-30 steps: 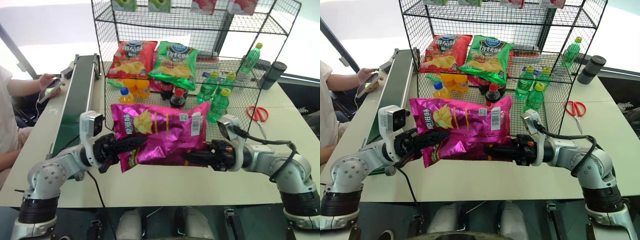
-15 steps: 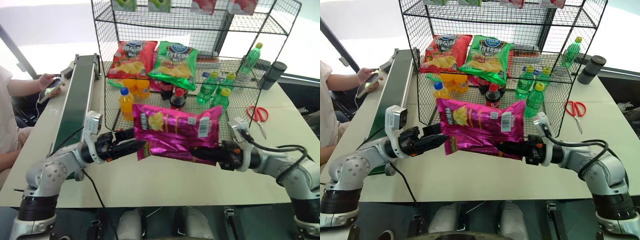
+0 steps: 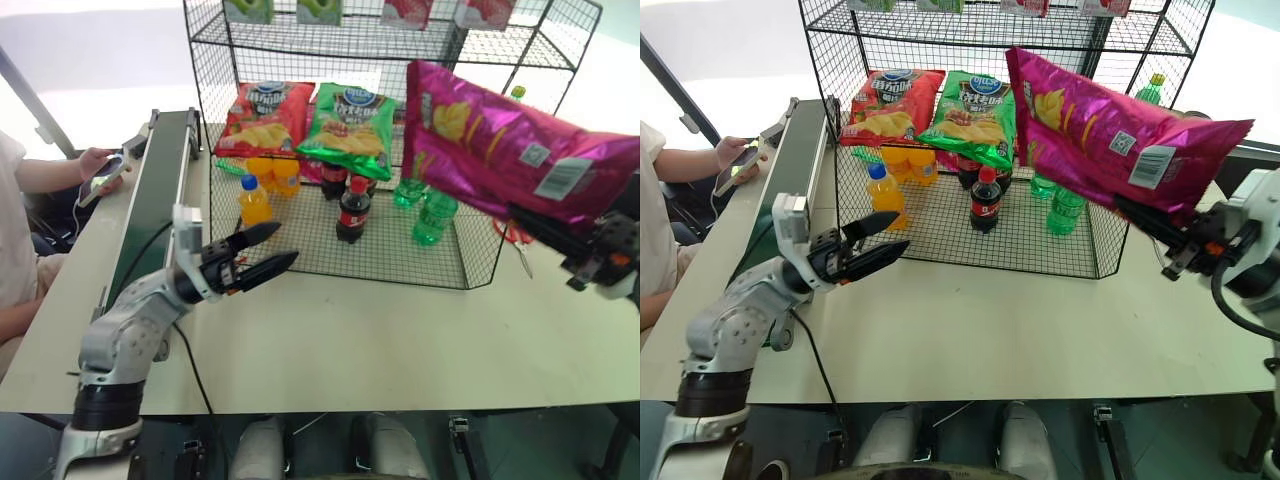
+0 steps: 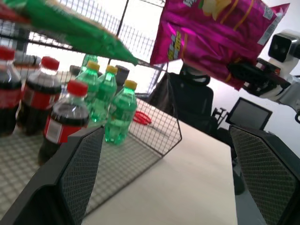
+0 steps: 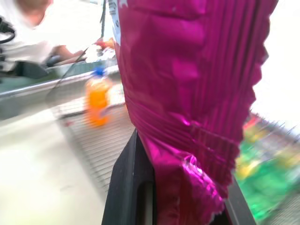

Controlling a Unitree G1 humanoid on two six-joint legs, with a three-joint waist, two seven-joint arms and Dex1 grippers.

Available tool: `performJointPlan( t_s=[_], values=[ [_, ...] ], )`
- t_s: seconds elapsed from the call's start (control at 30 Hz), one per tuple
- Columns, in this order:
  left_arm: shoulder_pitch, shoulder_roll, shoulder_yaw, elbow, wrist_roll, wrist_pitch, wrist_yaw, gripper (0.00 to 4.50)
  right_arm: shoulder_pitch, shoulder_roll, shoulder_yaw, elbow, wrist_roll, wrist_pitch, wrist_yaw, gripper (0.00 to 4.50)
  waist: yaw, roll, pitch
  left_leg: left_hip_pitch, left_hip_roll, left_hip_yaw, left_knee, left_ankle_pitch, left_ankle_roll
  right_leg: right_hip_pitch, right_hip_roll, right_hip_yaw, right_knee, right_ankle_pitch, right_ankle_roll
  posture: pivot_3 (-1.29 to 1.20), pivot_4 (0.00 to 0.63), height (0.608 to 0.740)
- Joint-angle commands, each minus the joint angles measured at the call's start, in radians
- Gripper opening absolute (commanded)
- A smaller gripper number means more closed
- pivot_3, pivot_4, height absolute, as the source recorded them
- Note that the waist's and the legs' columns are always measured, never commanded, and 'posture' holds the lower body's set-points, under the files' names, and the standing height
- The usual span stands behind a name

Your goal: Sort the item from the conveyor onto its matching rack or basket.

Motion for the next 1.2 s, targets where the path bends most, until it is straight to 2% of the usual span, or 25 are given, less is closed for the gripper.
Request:
performJointPlan(
  t_s=[0.03, 0.07, 0.13, 0.2, 0.43, 0.73, 0.97, 1.2],
  values=[
    [-0.060, -0.045, -0.031, 0.021, 0.089, -0.110, 0.023, 4.50, -0.033, -0.049, 0.007, 0.036, -0.180, -0.172, -0.020, 0.11, -0.002, 0.000, 0.000, 0.000, 0.000, 0.000, 0.000, 0.000, 0.000, 0.000, 0.000, 0.000, 0.000, 0.000, 0.000, 0.00, 0.150, 0.740],
    [-0.070, -0.054, -0.031, 0.031, 0.086, -0.109, 0.022, 4.50, -0.035, -0.056, 0.023, 0.049, -0.213, -0.205, -0.015, 0.11, -0.002, 0.000, 0.000, 0.000, -0.002, 0.001, 0.000, 0.000, 0.000, 0.000, 0.000, 0.000, 0.000, 0.000, 0.000, 0.00, 0.150, 0.740],
    [-0.083, -0.072, -0.041, 0.035, 0.103, -0.141, 0.013, 4.50, -0.037, -0.082, 0.088, 0.105, -0.376, -0.365, -0.025, 0.11, -0.004, 0.000, 0.000, 0.000, -0.002, 0.001, 0.000, 0.000, 0.000, 0.000, 0.001, 0.000, 0.000, 0.000, 0.000, 0.00, 0.150, 0.740],
    [-0.089, -0.096, -0.051, 0.036, 0.120, -0.172, 0.013, 4.50, -0.078, -0.099, 0.144, 0.172, -0.517, -0.500, -0.083, 0.11, -0.004, 0.000, 0.000, 0.001, -0.002, 0.001, 0.000, 0.000, 0.000, 0.000, 0.001, 0.000, 0.000, 0.000, 0.000, 0.00, 0.150, 0.740],
    [-0.067, -0.129, -0.070, 0.017, 0.136, -0.176, 0.036, 4.50, -0.207, -0.166, 0.278, 0.394, -0.881, -0.774, -0.291, 0.11, -0.003, -0.001, 0.000, 0.001, -0.002, 0.001, 0.000, 0.005, -0.008, 0.000, 0.001, 0.000, 0.000, 0.000, 0.001, 0.00, 0.150, 0.740],
    [-0.039, -0.128, -0.072, 0.002, 0.163, -0.189, 0.065, 4.50, -0.485, -0.195, 0.527, 0.695, -1.268, -0.823, -0.608, 0.11, -0.009, -0.001, 0.001, 0.001, 0.000, 0.001, 0.000, 0.006, -0.010, 0.000, 0.000, 0.001, 0.001, 0.000, 0.001, 0.00, 0.150, 0.740],
    [-0.005, -0.139, -0.083, -0.042, 0.175, -0.190, 0.098, 4.50, -0.680, -0.110, 0.656, 0.864, -1.301, -0.771, -0.655, 0.11, -0.012, -0.001, 0.001, 0.001, 0.000, 0.002, 0.000, 0.007, -0.011, 0.000, 0.001, 0.001, 0.001, 0.000, 0.001, 0.00, 0.150, 0.740],
    [0.014, -0.139, -0.084, -0.064, 0.180, -0.194, 0.124, 4.50, -0.762, -0.095, 0.697, 0.971, -1.270, -0.744, -0.635, 0.11, -0.005, -0.001, 0.001, 0.001, 0.000, 0.001, 0.000, 0.007, -0.012, 0.000, 0.000, 0.000, 0.001, 0.000, 0.001, 0.00, 0.150, 0.740]
  ],
)
